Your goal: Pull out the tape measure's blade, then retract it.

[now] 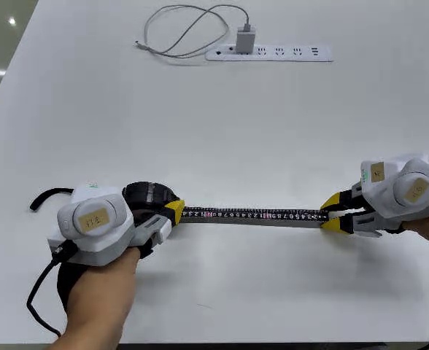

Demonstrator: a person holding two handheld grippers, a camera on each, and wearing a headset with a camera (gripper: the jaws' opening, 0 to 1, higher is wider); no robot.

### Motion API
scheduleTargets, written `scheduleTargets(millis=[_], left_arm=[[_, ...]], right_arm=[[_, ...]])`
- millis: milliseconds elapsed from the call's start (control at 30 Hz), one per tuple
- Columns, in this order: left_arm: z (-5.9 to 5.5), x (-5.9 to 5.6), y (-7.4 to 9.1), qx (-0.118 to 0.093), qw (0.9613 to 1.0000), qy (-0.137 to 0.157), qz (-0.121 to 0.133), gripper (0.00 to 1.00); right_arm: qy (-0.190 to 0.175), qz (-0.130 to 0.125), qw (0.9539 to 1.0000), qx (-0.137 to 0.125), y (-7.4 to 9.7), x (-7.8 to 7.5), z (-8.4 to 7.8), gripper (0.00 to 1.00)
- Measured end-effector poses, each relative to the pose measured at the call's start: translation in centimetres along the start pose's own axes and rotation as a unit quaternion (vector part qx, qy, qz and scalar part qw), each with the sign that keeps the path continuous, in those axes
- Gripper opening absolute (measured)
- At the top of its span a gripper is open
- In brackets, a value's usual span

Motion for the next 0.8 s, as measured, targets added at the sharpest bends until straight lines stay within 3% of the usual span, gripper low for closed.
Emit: scheduleTargets(millis=[800], left_arm=[[-0.09,0.08,0.00,0.013,0.9999,-0.007,-0.004,0.56]], right_arm=[[0.004,-0.003,1.0000,-0.002,-0.09,-0.05,-0.07,0.10]])
Point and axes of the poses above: the centre of the closed fingertips' face, and the gripper's own axes: y roughly backward along the fingers, x roughly to its left, z roughly out of its top, the point moved 1 cm from there along y, roughly backward along the fingers, and after that the axes turned 13 degrees about x, right-handed, at the moved point
